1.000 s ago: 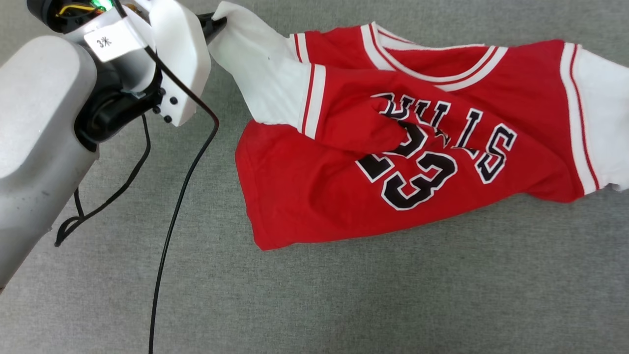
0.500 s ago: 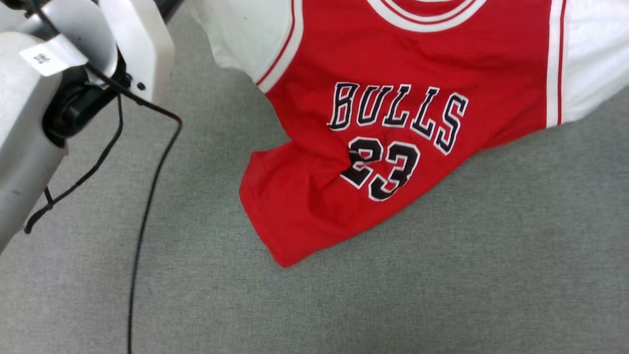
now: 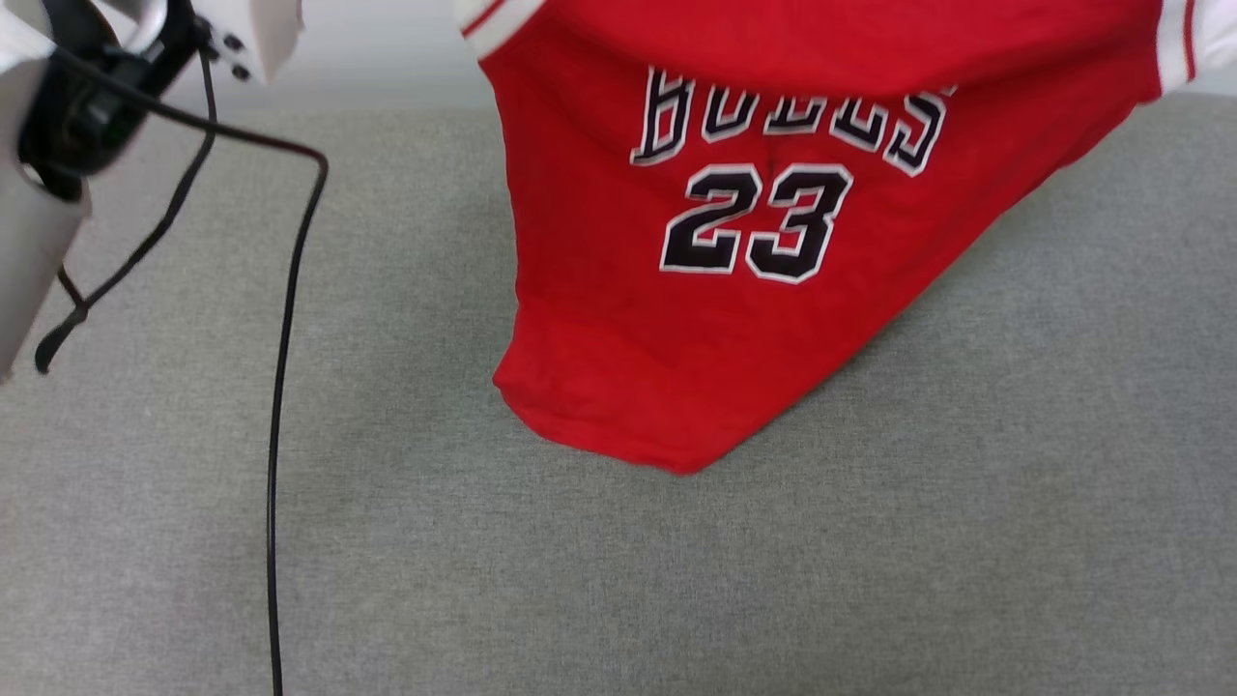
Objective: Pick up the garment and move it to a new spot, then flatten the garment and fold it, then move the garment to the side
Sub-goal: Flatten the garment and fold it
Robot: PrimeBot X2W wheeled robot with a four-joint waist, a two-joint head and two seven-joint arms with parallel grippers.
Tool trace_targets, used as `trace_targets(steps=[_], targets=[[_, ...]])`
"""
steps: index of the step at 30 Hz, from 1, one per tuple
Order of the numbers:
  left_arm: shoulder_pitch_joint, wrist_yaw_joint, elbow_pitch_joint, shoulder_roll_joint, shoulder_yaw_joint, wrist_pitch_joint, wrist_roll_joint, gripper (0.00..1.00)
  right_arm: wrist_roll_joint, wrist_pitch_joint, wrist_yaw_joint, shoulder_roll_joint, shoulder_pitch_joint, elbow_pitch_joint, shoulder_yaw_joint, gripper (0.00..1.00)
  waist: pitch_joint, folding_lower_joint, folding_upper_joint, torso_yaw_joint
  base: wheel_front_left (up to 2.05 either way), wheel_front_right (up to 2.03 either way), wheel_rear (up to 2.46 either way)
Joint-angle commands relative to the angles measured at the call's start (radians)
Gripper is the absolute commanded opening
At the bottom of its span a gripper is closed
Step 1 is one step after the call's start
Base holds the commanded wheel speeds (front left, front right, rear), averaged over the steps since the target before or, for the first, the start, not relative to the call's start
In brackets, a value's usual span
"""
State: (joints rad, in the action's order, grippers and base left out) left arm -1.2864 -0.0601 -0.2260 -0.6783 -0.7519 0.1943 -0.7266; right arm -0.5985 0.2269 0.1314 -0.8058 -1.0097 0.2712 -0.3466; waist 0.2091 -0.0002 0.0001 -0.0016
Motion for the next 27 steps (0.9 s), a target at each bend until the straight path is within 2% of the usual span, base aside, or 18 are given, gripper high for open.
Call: trace_targets(steps=[1, 6, 12, 20, 27], targets=[[-0.031, 0.006, -0.015, 0.011, 0.007, -0.007, 0.002, 0.0, 0.016, 0.004, -0.001, 0.021, -0.046, 0.004, 0.014, 0.0, 0.019, 0.0002, -0.0001, -0.002, 0.0, 0.0, 0.0], [-0.147, -0.005, -0.065, 0.037, 0.017, -0.002, 0.031, 0.0, 0.08, 0.025, -0.002, 0.063, -0.185, 0.05, 0.014, 0.0, 0.085, 0.0002, -0.0001, -0.009, 0.0, 0.0, 0.0], [-0.354, -0.022, -0.182, 0.093, 0.03, -0.023, 0.081, 0.0, 0.178, 0.016, -0.002, 0.099, -0.422, 0.156, -0.009, 0.0, 0.189, 0.0002, -0.0001, -0.014, 0.0, 0.0, 0.0], [-0.606, -0.04, -0.366, 0.182, 0.057, -0.107, 0.11, 0.0, 0.292, -0.082, -0.002, 0.161, -0.715, 0.32, -0.011, 0.0, 0.289, 0.0002, -0.0001, -0.014, 0.0, 0.0, 0.0], [-0.708, -0.046, -0.478, 0.215, 0.083, -0.173, 0.097, 0.0, 0.355, -0.17, -0.002, 0.21, -0.881, 0.45, -0.026, 0.0, 0.343, 0.0002, -0.0001, -0.016, 0.0, 0.0, 0.0]])
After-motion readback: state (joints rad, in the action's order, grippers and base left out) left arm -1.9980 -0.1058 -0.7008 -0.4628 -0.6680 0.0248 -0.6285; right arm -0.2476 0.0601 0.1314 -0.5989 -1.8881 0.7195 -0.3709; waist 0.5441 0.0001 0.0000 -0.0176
